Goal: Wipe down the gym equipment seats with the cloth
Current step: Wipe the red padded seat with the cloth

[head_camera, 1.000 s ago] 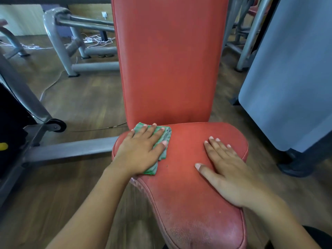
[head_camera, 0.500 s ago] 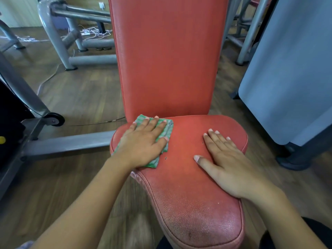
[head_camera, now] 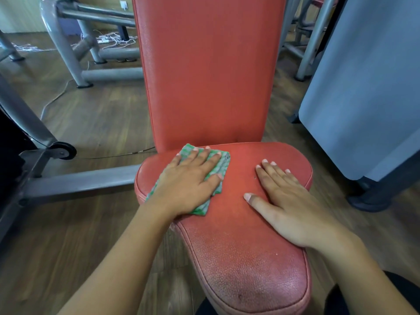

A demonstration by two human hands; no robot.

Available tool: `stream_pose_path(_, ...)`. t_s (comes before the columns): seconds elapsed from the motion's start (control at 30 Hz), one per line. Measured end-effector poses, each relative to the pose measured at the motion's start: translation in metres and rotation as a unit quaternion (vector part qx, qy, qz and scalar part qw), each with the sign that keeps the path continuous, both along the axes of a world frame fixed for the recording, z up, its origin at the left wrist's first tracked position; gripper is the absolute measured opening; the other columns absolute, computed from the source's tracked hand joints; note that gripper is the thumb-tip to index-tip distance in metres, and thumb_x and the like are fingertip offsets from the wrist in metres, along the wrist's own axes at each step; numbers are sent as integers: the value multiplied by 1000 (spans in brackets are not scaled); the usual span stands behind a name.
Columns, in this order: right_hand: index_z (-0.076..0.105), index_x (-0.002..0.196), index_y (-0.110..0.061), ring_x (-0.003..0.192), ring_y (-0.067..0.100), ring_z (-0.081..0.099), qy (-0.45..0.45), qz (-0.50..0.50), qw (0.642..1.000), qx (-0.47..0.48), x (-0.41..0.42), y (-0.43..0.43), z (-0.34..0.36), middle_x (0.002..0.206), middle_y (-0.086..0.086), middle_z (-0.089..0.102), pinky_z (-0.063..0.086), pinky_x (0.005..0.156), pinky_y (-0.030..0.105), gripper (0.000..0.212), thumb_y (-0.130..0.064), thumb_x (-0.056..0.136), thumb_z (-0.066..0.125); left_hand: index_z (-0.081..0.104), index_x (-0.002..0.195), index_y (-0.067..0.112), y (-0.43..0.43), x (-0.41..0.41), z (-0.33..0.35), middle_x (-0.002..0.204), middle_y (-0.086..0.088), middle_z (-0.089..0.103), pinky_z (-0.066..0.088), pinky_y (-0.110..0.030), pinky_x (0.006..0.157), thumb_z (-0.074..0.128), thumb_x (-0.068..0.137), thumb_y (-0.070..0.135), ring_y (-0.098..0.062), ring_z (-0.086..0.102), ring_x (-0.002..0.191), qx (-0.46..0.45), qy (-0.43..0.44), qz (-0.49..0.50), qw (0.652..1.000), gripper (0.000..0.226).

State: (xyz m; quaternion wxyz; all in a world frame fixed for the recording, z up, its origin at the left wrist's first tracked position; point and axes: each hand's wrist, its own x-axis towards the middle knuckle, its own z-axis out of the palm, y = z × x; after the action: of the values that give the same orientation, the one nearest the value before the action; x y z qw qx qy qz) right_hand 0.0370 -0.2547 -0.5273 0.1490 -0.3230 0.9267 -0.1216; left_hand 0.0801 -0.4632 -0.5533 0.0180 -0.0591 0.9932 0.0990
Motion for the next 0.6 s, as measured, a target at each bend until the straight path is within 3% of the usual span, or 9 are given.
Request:
stream_pose_path(0.13,-3,154,-25,141,-2,-18,-4,-2,1000,0,0,1,0,158,-9,-17,-14,114,21,78,-63,89,19,4,143,53,2,29,0,155,24,0,-4,-29,117,-1,75,66,4,-5,143,43,37,-46,997,70)
stream_pose_path(0.23,-4,154,-25,141,-2,-18,-5,-3,1000,1,0,1,1,159,-8,-16,-15,114,21,77,-63,90,19,8,147,48,-20,21,2,157,20,3,0,-32,117,-2,69,68,-1,1,145,12,12,-11,1000,81)
stream_pose_path(0.37,-3,154,-23,142,1,-17,-4,0,1000,11,0,0,2,159,-7,-16,-15,112,20,76,-61,92,20,5,151,37,-29,-12,3,160,9,1,2,-38,118,13,93,59,-10,1,147,-30,-38,32,998,63)
stream_pose_path(0.43,-4,154,-22,143,2,-18,-4,2,1000,18,0,0,2,159,-6,-16,-15,112,20,76,-61,93,21,3,151,36,-18,-11,2,160,9,-1,1,-37,117,11,95,56,-10,-2,147,-36,-24,-7,999,61)
stream_pose_path(0.53,-5,154,-21,143,4,-18,-10,6,999,30,0,-1,4,159,-4,-17,-15,113,22,75,-59,95,21,-6,145,48,-14,17,3,156,22,-8,-5,-30,117,-3,76,66,2,-9,143,-5,-1,-104,995,71)
stream_pose_path(0.6,-6,154,-20,143,4,-19,-12,9,999,37,0,-1,6,159,-4,-17,-15,114,23,75,-59,95,21,-12,135,56,-25,30,7,151,28,-10,-6,-28,118,-3,74,68,7,-12,141,17,-10,-129,991,62)
